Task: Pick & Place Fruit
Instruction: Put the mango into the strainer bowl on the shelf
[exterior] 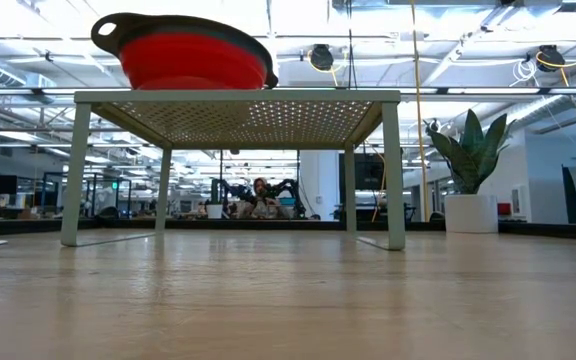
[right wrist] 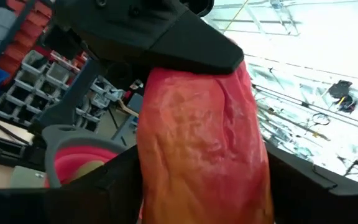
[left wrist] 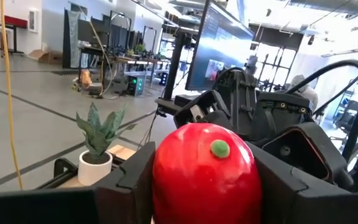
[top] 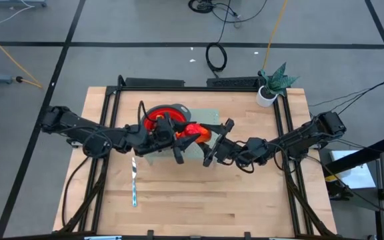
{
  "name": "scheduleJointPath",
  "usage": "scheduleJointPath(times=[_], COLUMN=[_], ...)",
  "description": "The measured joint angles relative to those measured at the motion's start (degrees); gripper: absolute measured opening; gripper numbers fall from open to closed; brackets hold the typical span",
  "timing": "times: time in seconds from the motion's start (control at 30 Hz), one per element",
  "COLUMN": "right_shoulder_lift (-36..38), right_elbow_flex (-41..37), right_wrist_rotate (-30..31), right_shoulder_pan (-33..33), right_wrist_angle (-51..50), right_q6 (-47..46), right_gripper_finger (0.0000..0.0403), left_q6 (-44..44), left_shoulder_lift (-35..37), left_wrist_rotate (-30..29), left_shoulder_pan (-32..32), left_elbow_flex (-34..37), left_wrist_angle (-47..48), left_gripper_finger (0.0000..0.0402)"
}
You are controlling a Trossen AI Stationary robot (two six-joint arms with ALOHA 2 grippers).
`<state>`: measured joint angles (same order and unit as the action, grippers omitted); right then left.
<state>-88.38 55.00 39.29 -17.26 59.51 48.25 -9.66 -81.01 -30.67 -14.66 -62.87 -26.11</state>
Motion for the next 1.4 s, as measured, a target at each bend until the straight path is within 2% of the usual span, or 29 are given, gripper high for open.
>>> scheduleJointPath(times=[0.17, 0.37, 0.53, 0.67, 0.8, 1.0, 1.17, 1.4], right_shoulder_lift=[0.1, 0.1, -0.1, 0.0, 0.0, 0.0, 0.0, 0.0], right_elbow_flex=[0.0, 0.1, 0.0, 0.0, 0.0, 0.0, 0.0, 0.0], right_wrist_rotate=[-0.3, 2.3, 7.1, 7.4, 8.3, 10.4, 10.4, 10.4], right_shoulder_pan=[-0.3, -0.4, -0.8, -1.9, -3.8, -6.9, -9.3, -11.0], right_wrist_angle=[-3.0, -6.2, -6.7, -6.5, -6.4, -6.3, -6.3, -6.3], right_q6=[-5.2, -11.3, -11.8, -11.8, -11.7, -11.7, -12.1, -18.6], right_gripper_finger=[0.0289, 0.0314, 0.0325, 0.0326, 0.0321, 0.0298, 0.0254, 0.0158], left_q6=[2.5, 7.2, 11.6, 15.3, 15.1, 7.1, -2.0, -13.8], left_shoulder_lift=[1.3, 4.3, 7.5, 9.9, 13.0, 15.8, 16.7, 16.7], left_wrist_rotate=[-0.5, -4.0, -11.0, -16.0, -19.6, -19.5, -18.3, -8.7], left_shoulder_pan=[-0.1, -0.1, -0.1, -0.2, -0.1, 0.8, 1.9, 5.0], left_elbow_flex=[0.0, 0.1, 0.0, 0.0, 0.0, 0.0, 0.0, 0.0], left_wrist_angle=[1.5, 3.3, 4.9, 7.7, 12.5, 21.9, 29.6, 36.3], left_gripper_finger=[0.0205, 0.0198, 0.0194, 0.02, 0.0199, 0.0197, 0.0195, 0.0196])
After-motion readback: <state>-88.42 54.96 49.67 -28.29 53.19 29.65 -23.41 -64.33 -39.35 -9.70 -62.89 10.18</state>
